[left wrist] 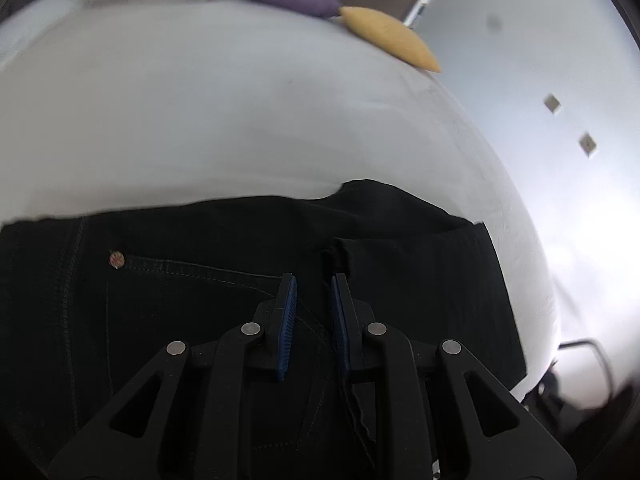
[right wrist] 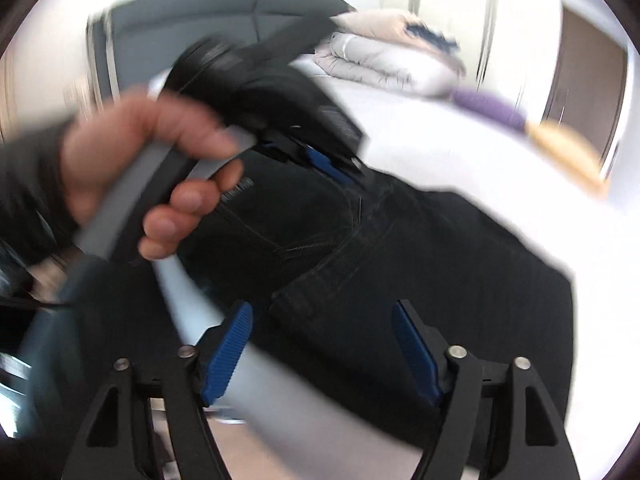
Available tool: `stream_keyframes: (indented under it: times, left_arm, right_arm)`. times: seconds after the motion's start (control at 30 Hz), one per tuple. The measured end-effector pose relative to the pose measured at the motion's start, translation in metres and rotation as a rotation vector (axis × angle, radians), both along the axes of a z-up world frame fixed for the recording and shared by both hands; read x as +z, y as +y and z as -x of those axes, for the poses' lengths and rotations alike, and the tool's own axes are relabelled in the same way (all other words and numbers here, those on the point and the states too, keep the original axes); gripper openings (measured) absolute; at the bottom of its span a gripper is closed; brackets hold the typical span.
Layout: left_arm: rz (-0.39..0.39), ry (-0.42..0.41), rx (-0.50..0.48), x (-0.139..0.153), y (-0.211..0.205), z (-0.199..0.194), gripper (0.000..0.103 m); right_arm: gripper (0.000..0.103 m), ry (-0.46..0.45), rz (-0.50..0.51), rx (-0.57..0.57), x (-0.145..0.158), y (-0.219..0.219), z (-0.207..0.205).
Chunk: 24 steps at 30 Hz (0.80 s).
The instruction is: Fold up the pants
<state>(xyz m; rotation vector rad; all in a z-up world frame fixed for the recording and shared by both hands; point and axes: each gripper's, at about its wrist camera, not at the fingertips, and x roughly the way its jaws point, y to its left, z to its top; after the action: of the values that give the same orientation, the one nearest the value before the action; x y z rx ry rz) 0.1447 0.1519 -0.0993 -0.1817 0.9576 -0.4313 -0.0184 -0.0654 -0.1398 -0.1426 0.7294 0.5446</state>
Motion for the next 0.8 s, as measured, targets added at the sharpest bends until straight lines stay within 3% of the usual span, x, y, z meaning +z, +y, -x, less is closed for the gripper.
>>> stream_keyframes:
  times: [0.1, 0.17, 0.23, 0.37, 0.47, 0.53, 0.57, 0.8]
  left_arm:
    - [-0.117, -0.094, -0.067, 0.008, -0.034, 0.026, 0.017]
    - [-0.156, -0.094, -0.109, 0.005, -0.078, 0.031, 0.017]
    - [-0.222, -0.047, -0.126, -0.019, -0.097, 0.033, 0.017]
    - [-0.188, -0.072, -0.105, -0.037, -0.091, 0.036, 0.017]
    - [-0.226, -0.082, -0.103, -0.039, -0.094, 0.037, 0.017]
    - [-0.247, -0.087, -0.108, -0.043, -0.096, 0.035, 0.017]
    - [-0.242, -0.085, -0.105, -0.044, -0.099, 0.038, 0.017]
    - [-0.220, -0.083, -0.090, -0.050, -0.104, 0.028, 0.017]
  right_arm:
    - [0.027, 0.141, -0.238, -0.097, 0.011, -0.078, -0.031]
    - [0.019, 0.223, -0.375, -0.146, 0.009, -0.129, -0.059]
    - [0.018, 0.277, -0.456, -0.181, 0.003, -0.170, -0.085]
    - [0.018, 0.389, -0.594, -0.223, -0.015, -0.224, -0.138]
    - [0.018, 0.421, -0.629, -0.255, -0.033, -0.239, -0.163]
    - [0.012, 0.458, -0.668, -0.284, -0.052, -0.246, -0.173]
    - [0.002, 0.466, -0.665, -0.289, -0.056, -0.239, -0.172]
    - [0.002, 0.514, -0.620, -0.219, -0.074, -0.210, -0.133]
